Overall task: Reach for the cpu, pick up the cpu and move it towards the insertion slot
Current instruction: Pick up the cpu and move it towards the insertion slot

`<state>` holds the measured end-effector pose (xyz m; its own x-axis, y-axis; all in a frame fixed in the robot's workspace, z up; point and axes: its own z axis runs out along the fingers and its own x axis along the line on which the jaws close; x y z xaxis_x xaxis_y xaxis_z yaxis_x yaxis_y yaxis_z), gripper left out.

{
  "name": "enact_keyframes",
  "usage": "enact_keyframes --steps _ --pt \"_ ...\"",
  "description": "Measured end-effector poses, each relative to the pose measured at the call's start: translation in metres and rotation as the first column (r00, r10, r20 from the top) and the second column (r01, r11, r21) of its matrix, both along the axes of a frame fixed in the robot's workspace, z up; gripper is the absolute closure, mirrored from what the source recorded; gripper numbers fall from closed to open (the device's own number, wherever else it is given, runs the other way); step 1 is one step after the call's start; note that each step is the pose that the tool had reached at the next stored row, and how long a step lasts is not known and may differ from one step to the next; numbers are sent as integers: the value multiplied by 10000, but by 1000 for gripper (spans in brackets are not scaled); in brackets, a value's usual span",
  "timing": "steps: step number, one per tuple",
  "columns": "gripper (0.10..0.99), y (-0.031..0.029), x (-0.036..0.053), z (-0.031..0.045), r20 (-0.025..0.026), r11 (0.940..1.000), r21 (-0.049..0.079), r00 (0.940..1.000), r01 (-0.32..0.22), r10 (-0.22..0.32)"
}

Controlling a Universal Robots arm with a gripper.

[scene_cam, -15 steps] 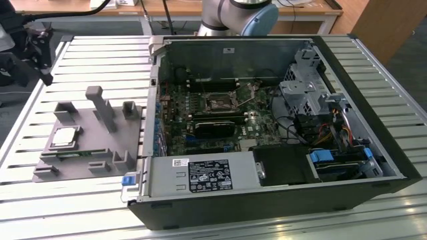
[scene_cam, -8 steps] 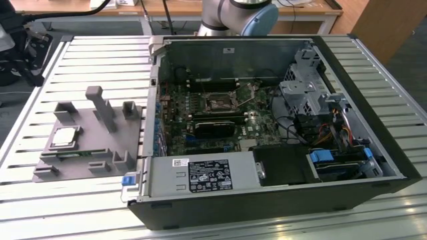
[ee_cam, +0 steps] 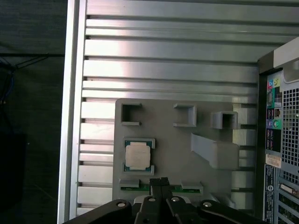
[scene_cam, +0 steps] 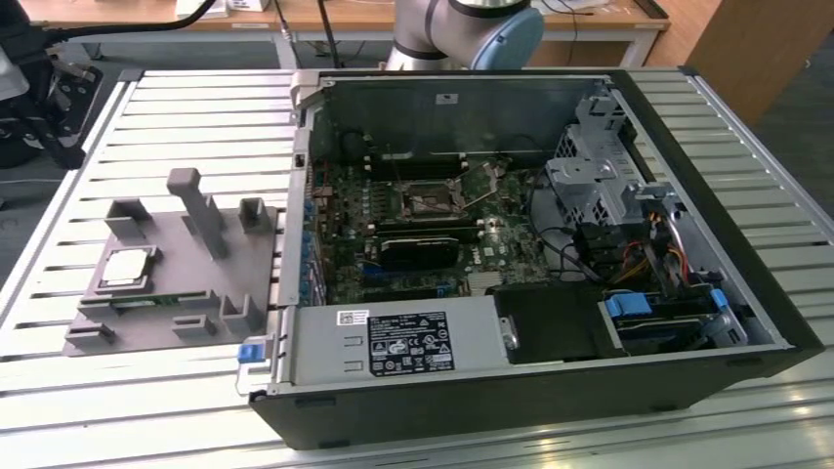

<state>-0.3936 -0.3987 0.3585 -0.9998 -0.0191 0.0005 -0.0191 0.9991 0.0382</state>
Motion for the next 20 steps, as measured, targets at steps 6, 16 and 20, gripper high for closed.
enact_keyframes --steps 6,16,20 --pt "851 0 -8 -4 1 10000 0 10000 0 0" --pt "557 -1 -87 -63 0 10000 0 10000 -1 1" --pt "545 -5 -94 -134 -29 10000 -1 10000 -2 2"
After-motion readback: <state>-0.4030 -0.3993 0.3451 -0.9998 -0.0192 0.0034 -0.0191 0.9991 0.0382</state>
